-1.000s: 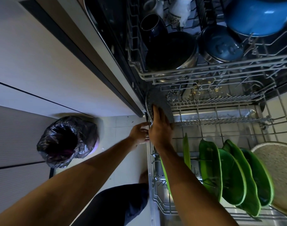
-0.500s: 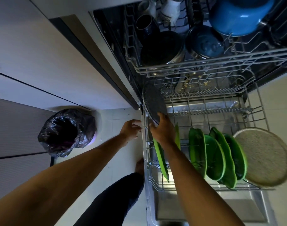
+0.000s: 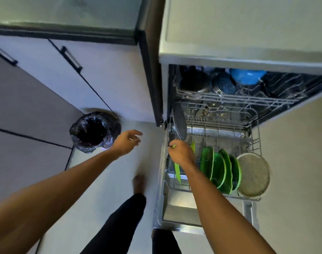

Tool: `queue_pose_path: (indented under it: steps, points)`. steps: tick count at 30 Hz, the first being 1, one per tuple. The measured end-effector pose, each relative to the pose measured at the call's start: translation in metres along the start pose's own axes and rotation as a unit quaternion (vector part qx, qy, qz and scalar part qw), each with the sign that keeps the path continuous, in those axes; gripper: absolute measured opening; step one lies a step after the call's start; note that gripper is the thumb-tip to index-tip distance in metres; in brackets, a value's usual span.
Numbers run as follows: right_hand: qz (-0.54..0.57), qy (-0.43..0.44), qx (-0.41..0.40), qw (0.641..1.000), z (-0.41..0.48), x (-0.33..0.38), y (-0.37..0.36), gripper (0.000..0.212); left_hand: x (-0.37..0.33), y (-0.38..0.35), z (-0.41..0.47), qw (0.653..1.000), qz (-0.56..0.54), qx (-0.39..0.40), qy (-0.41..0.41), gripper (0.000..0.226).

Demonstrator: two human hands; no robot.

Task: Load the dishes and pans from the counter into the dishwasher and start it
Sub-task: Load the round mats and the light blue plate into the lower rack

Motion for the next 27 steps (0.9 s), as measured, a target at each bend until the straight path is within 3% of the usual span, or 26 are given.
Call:
queue_pose_path:
  steps: [6,11,17,20,27]
  points:
    - [-0.068,0.095,0.007,0.993,-0.051,0.128,0.002,0.032,0.003,0.138,-0.101,0.99,0.062,-0.095,-0.086,0.037]
    - [-0.103,0.214,0.02,0.971,-0.087,0.277,-0.052,0.027,0.057,0.289,-0.208,0.951,0.064,-0.286,-0.095,0.037]
    - [-0.086,0.389,0.027,0.917,-0.155,0.503,-0.207,0.022,0.213,0.449,-0.37,0.864,0.043,-0.5,-0.043,0.028]
    - [-0.083,0.462,0.048,0.882,-0.194,0.588,-0.293,0.023,0.294,0.492,-0.444,0.815,0.099,-0.571,-0.011,0.023]
    - [-0.135,0.531,0.163,0.821,-0.274,0.696,-0.481,0.026,0.455,0.52,-0.573,0.758,0.086,-0.627,0.157,0.039]
Point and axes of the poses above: each hand's wrist, its own z-axis towards the middle knuckle, its own y-axis out of the back of the hand, x = y × z, the point moved 1 cm from there along z, towards the middle knuckle, and after that the axes turned 6 degrees about x, right-handed, at the moved point
